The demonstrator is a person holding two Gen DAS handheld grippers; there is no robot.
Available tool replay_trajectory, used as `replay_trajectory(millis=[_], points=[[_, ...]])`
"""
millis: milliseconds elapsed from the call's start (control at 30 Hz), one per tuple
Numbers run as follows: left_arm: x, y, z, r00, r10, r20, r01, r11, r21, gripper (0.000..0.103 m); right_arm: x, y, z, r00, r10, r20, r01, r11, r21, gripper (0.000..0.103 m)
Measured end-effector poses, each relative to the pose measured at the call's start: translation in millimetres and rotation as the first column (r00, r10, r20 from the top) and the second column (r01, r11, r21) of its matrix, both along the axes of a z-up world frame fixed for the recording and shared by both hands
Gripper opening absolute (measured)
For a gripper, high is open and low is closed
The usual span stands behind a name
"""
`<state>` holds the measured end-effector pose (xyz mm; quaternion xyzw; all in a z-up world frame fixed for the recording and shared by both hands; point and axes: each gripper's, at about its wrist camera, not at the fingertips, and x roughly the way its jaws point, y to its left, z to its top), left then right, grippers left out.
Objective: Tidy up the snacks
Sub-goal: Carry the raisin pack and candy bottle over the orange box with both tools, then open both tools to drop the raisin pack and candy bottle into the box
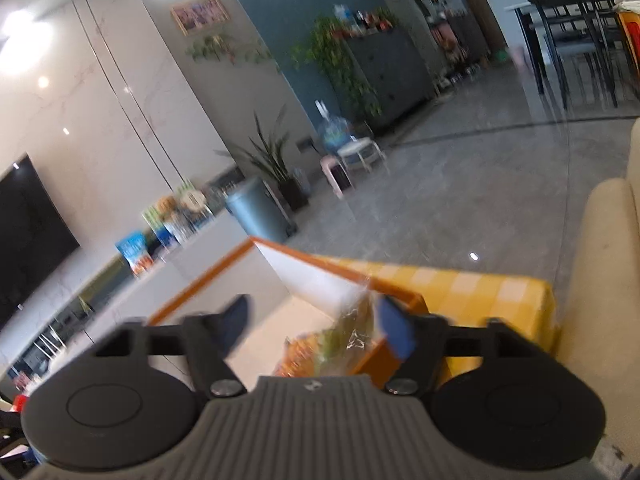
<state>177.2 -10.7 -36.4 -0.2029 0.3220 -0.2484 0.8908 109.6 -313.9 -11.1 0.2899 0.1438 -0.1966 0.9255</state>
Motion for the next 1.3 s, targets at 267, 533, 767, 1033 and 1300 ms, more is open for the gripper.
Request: replay_trajectory(millis=[267, 533, 767, 1033, 1300], points=[[13.2, -20.9, 14.7, 0.998, -0.05, 0.034, 0.05, 0.999, -0.002, 0.034, -11.7, -16.6, -3.8, 0.998, -0.027, 0.065, 0.022, 0.997, 0.071, 0.096], [36.0, -50.2, 7.7, 0.993, -0.118, -0.024, 0.118, 0.993, 0.008, 0.034, -8.9, -21.6, -8.5, 0.999, 0.011, 0.034, -0.015, 0.994, 0.108, 0.097], [39.7, -61.3, -6.6, 0.988, -0.134, -0.07, 0.137, 0.99, 0.028, 0.034, -7.5, -21.9, -14.2, 1.0, 0.025, 0.009, -0.026, 0.988, 0.153, 0.097], [44.2, -63.4, -15.8, 0.984, -0.132, -0.123, 0.137, 0.99, 0.035, 0.034, -5.2, -23.5, -17.0, 1.0, 0.017, -0.01, -0.015, 0.989, 0.15, 0.097], [45.4, -60.8, -11.7, 0.985, -0.092, -0.144, 0.104, 0.992, 0.076, 0.066, -5.2, -23.6, -18.3, 1.0, 0.019, -0.017, -0.016, 0.986, 0.164, 0.097]])
